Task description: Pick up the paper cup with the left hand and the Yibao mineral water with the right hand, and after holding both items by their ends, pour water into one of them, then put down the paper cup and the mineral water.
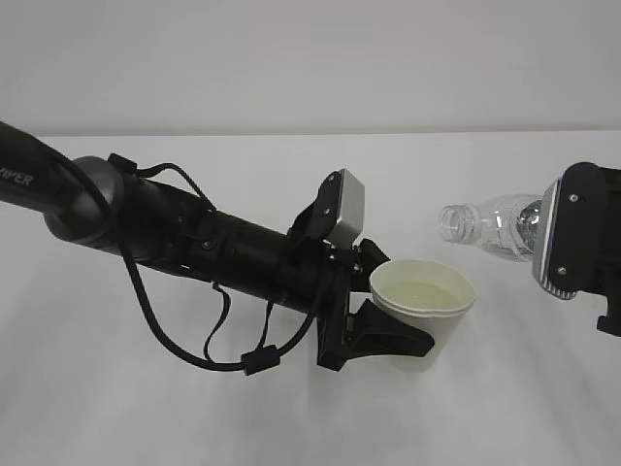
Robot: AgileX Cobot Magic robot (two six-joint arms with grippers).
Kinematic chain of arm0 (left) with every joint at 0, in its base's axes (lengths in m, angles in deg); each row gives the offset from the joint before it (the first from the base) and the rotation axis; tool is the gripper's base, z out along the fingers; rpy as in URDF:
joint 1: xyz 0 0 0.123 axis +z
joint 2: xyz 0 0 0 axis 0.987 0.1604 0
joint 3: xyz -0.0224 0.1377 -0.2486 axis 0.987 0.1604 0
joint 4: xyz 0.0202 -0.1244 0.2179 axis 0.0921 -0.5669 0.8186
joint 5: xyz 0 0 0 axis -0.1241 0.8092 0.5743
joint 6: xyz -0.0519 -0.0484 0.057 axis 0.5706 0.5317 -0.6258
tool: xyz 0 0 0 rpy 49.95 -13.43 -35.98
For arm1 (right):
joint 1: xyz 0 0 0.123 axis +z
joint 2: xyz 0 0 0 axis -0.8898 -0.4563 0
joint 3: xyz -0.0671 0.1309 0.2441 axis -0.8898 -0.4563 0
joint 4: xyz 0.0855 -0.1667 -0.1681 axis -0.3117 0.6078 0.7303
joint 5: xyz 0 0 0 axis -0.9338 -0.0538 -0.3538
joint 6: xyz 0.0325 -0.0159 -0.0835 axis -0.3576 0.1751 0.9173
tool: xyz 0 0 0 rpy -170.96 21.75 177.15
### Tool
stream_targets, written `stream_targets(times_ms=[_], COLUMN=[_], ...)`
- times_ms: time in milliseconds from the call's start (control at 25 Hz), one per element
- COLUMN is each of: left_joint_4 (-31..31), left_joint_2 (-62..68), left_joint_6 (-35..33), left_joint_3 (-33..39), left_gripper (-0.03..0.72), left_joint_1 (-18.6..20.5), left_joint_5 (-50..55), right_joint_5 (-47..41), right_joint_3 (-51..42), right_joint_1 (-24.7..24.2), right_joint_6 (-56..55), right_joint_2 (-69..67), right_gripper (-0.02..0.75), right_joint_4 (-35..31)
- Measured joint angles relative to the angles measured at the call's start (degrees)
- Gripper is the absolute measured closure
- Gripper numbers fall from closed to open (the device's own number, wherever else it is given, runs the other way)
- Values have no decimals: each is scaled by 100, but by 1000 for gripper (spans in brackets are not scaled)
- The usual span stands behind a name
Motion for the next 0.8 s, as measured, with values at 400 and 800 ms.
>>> stream_targets(times_ms=[400,800], left_joint_4=[-55,-130], left_joint_2=[0,9], left_joint_6=[0,0], left_joint_3=[0,0], left_gripper=[211,211], left_joint_1=[0,0], left_joint_5=[4,40], right_joint_5=[22,221], right_joint_3=[0,0], right_joint_1=[0,0], right_joint_6=[-746,-1358], right_joint_2=[0,0], right_gripper=[309,309], right_joint_4=[0,0])
